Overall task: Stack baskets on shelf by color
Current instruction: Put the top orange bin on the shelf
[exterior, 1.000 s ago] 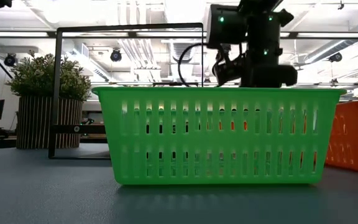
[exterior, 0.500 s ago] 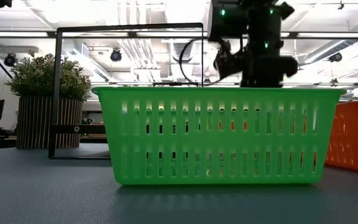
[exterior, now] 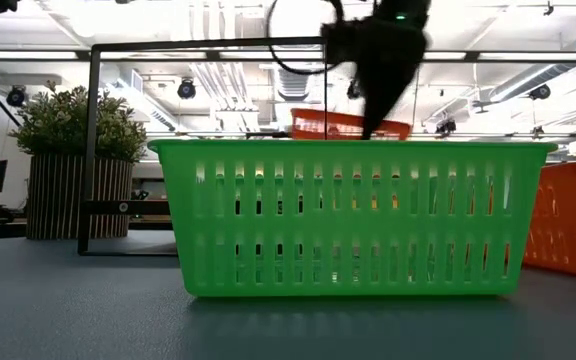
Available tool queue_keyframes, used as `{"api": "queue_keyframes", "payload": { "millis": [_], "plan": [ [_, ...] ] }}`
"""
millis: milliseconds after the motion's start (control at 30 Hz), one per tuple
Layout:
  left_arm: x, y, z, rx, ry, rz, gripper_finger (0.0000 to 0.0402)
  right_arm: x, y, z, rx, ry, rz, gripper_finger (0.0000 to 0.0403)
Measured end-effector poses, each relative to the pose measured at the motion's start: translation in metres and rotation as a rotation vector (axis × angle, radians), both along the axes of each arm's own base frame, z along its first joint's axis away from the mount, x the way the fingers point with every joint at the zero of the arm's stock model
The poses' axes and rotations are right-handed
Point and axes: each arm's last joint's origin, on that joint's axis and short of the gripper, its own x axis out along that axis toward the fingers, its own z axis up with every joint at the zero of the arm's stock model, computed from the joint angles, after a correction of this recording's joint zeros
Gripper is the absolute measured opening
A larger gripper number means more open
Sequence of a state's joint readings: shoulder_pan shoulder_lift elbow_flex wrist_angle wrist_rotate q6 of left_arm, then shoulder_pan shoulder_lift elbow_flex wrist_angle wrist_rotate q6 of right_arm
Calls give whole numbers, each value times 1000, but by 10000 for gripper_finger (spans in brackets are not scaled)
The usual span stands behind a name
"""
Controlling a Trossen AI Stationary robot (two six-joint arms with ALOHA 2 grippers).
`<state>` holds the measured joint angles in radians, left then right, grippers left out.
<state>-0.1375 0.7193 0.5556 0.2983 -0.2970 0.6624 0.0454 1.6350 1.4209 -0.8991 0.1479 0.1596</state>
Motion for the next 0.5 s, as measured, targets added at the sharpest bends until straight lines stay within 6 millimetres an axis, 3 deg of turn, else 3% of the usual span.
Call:
{"api": "queue_keyframes", "payload": {
  "millis": [233,500],
  "plan": [
    [0,0,0,4,3,0,31,32,0,-6,-46,-102,89,8],
    [0,0,0,9,1,1,31,61,-8,-24,-72,-95,116,8]
  ]
}}
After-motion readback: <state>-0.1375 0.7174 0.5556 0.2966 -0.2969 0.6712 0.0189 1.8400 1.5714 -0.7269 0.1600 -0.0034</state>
